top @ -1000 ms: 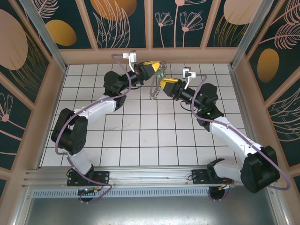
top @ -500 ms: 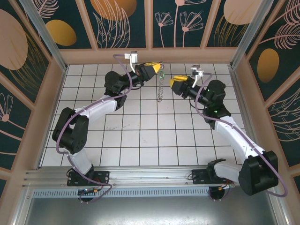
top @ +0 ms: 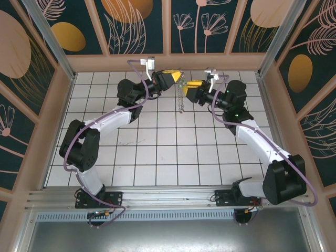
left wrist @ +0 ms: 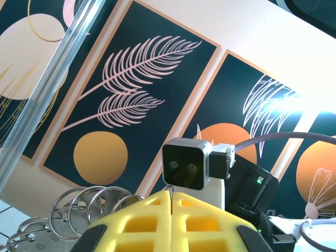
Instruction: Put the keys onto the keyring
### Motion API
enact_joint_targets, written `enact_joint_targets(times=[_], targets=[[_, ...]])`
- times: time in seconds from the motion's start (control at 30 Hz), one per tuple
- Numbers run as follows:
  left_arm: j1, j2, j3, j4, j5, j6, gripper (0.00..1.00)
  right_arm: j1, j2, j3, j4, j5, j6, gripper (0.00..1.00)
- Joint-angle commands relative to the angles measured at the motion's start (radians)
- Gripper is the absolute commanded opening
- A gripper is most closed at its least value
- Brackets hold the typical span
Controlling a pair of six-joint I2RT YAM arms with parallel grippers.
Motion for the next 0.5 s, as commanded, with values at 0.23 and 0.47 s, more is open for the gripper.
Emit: enact_joint_targets(times=[0.23,0.47], targets=[[-0.013,0.016,0.055,0.073,0.033,-0.020,0.00,0.019,0.026,0.072,0.007,-0.058,-0.037,0.45],[-0.016,0.023,0.065,0.075,0.046,-0.024,0.00,0.033,0.053,0.098,-0.005,-0.071,-0.050,0.45]])
